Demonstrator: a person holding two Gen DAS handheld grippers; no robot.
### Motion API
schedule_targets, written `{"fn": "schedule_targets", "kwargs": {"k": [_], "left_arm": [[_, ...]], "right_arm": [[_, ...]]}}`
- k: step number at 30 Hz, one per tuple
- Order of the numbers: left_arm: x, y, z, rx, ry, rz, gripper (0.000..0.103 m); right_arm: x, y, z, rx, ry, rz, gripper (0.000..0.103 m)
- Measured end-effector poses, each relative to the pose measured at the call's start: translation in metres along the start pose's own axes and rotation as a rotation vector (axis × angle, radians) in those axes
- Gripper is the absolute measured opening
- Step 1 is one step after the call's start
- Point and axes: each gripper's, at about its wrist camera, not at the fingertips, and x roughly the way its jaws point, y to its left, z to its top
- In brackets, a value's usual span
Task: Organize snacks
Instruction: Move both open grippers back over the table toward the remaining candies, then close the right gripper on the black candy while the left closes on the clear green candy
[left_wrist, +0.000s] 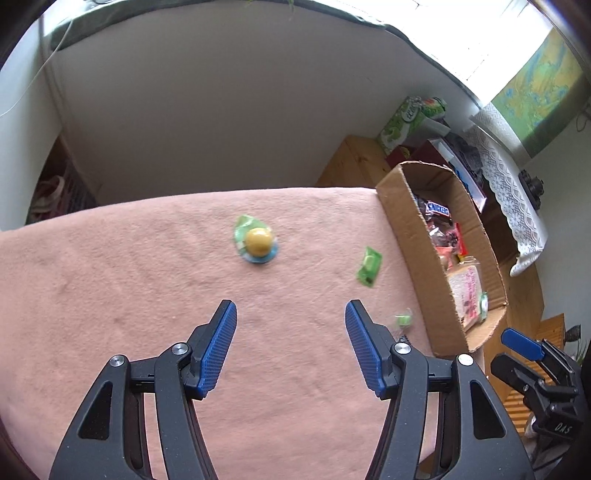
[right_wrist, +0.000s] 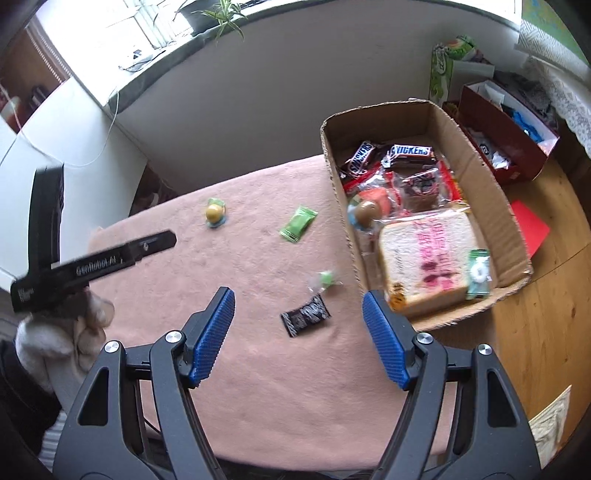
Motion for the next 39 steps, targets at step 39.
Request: {"fn": "schedule_targets", "kwargs": {"k": [39], "left_arm": [[0.102,-0.112,-0.012,0.612,0.211,-0.406,0.031]], "right_arm": [[0.089,-0.014,-0.072,0.271,-0.057,-0.134,0.037]]}}
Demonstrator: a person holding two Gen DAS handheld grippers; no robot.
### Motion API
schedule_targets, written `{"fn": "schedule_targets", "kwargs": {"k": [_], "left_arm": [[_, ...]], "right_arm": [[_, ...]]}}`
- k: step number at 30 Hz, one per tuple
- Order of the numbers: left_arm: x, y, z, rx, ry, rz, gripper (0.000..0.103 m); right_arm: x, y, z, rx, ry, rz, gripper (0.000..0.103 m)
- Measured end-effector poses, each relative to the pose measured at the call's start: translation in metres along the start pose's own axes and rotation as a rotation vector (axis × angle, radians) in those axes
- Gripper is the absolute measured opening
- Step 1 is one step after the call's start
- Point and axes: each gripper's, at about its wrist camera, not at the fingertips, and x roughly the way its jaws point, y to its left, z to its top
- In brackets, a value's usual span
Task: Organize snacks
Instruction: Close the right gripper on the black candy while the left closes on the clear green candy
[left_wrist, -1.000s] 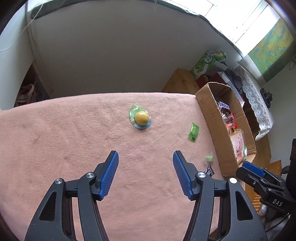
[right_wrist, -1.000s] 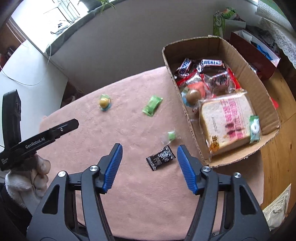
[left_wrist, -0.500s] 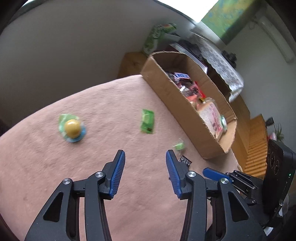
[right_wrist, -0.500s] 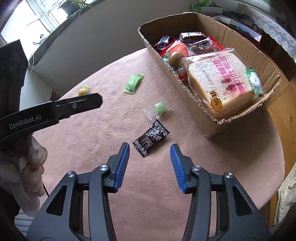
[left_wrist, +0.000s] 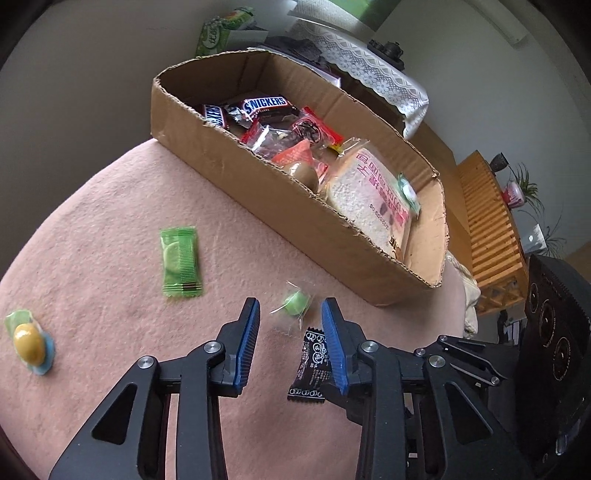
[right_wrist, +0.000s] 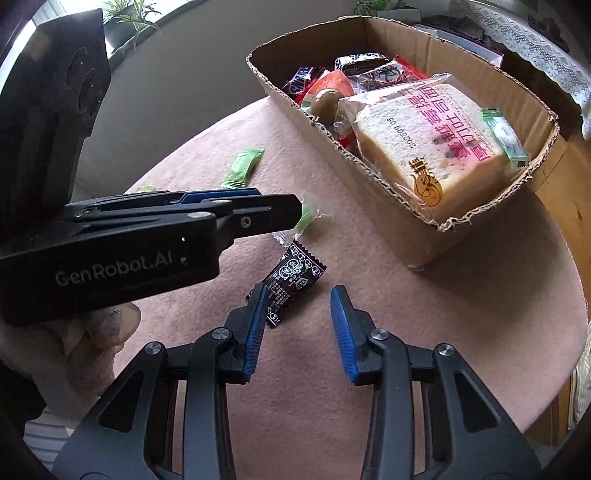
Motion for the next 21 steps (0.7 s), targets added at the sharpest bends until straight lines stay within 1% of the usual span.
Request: {"fn": "schedule_targets", "kwargs": {"k": [1,5,6,7,10,13,17,21], "left_arm": [[0.001,-0.001,0.001,0.006,0.002,0.003,0.029],[0.007,-0.005,0.003,0.033,0.009,0.021,0.027],[0.010,-0.006,0.004,0.039,0.013,0.032,0.023],[0.012,-0.005,0.004,0.043,0.018,0.037,0.021],[0.017,-0.004,0.002,0.041,0.026,0.047,0.019],[0.017,-0.004,0.002,0.043,0.017,0.054,0.018],[0.013,0.006,0.000,0.012,0.004,0.058,0.017],[0.003,0.023,-0.005,-0.044,-0.011,0.060,0.017]], "right_arm": [[0.002,0.000,0.001,0.000,0.003,0.001,0.037],[0.010,0.003,0.005,-0.009,0.007,-0.010,0.037],[0.010,0.003,0.006,-0.011,0.008,-0.012,0.037],[0.011,0.003,0.006,-0.011,0.008,-0.013,0.037],[0.016,0.006,0.010,-0.013,0.011,-0.013,0.037],[0.019,0.008,0.013,-0.019,0.016,-0.020,0.037],[0.024,0.012,0.020,-0.031,0.020,-0.031,0.037],[0.027,0.016,0.023,-0.046,0.026,-0.035,0.037]]}}
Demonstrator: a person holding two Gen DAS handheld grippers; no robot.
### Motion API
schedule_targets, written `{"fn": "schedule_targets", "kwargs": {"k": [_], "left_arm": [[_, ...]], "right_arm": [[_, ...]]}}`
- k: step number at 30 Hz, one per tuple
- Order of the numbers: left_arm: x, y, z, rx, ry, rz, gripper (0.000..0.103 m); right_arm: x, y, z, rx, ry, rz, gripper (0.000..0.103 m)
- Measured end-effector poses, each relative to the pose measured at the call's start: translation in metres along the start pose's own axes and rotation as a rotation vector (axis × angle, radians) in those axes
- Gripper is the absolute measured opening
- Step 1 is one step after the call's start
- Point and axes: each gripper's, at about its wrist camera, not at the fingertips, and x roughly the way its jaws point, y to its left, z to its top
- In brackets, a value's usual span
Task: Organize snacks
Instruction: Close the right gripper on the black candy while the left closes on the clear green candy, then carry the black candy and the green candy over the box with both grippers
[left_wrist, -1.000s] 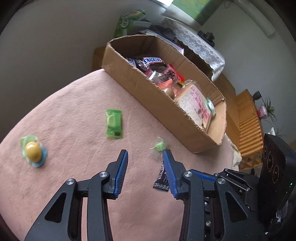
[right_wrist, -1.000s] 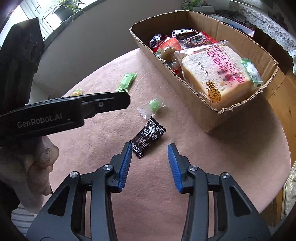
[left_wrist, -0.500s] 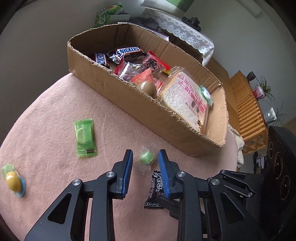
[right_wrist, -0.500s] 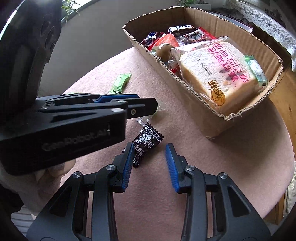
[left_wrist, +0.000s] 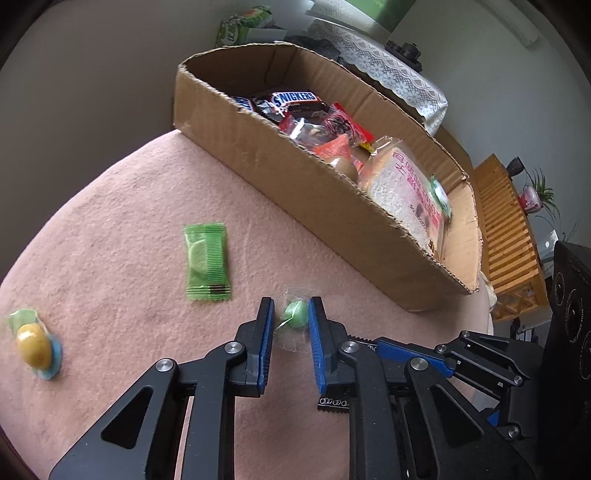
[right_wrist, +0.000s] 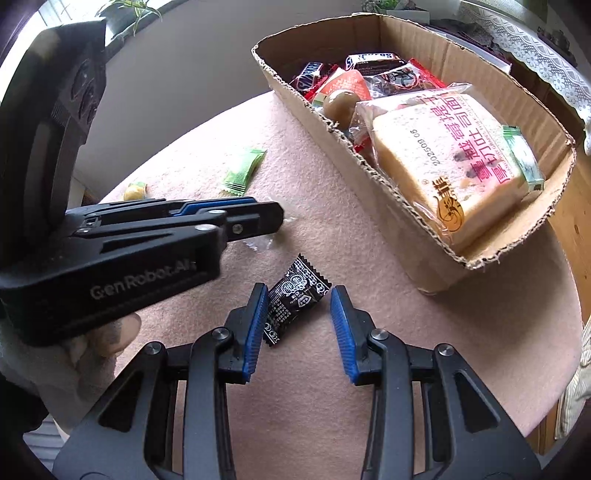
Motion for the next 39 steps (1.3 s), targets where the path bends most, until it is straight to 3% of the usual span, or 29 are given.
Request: {"fn": "schedule_targets", "kwargs": {"k": [10,12,13,16,30,39], "left_arm": [[-0.017,0.027,-0.014,-0.107,-0.030,0.009,0.016],[-0.020,0.030,-0.018,-0.123,-0.035,0.007,0.015],[-0.021,0.031,-0.020,-0.129,-0.038,0.008,0.015],[-0.026,0.036,-0.026,-0.150,-0.045,0.005,0.014],[-0.040,0.050,-0.045,-0.244,-0.057,0.009,0.012],[-0.056,0.036,-0.038,-0.260,-0.098,0.034,0.011]], "right_arm": [[0.011,0.027,0.005,-0.071,0.025,-0.042,0.037],[0.014,0.034,0.006,-0.101,0.029,-0.053,0.031],[0.015,0.037,0.007,-0.117,0.031,-0.055,0.022],[0.018,0.042,0.009,-0.146,0.036,-0.057,0.022],[0.007,0.020,0.020,-0.113,0.029,0.005,0.021],[-0.030,0.012,0.014,-0.105,0.003,0.062,0.021]]}}
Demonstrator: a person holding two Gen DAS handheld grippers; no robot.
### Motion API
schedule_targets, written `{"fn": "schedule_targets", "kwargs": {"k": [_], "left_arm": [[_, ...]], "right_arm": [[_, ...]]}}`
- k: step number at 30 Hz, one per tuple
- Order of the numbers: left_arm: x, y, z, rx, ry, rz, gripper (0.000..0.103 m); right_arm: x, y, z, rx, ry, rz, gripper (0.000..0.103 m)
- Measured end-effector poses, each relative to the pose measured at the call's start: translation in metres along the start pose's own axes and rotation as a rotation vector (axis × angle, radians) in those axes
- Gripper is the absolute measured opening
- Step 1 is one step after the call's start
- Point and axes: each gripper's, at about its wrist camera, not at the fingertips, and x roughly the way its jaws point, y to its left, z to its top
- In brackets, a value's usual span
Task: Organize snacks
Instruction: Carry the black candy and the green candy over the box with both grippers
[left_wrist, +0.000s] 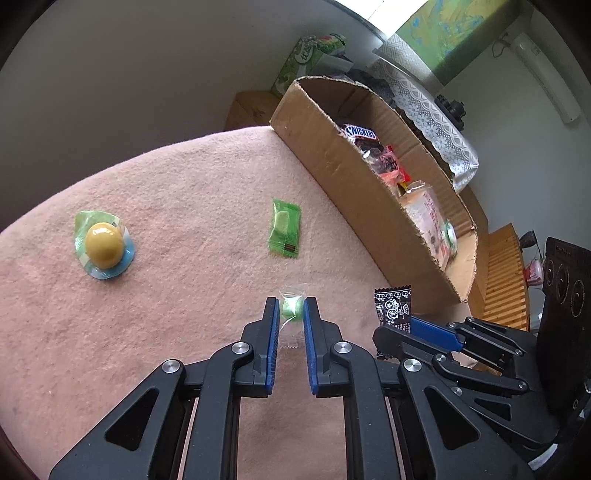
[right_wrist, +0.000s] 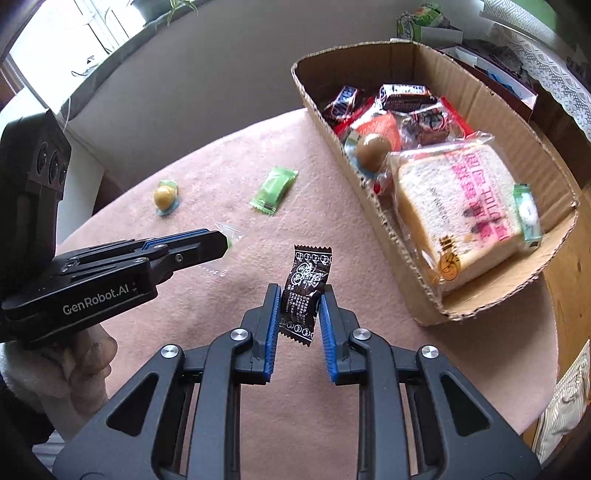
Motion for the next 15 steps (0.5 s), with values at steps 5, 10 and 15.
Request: {"fn": "schedule_targets", "kwargs": {"k": [5,10,15], "left_arm": [[-0.020,-0.011,0.009,0.009,-0.032,0.001,0.011],[-0.030,-0.028,0.027,0.004,-0.071,0.000,0.011],[-0.023,-0.050,0.048,0.010,-0.091,0.014,0.011]], "right_arm": [[-0.030,-0.005,0.009,-0.012,-0.039,0.028,0.021],[-0.054,-0.013,0.027,-0.035,-0.073,0.033,0.021],[-0.070,-0.036,0.053,-0.051,-0.104,0.014,0.021]]}}
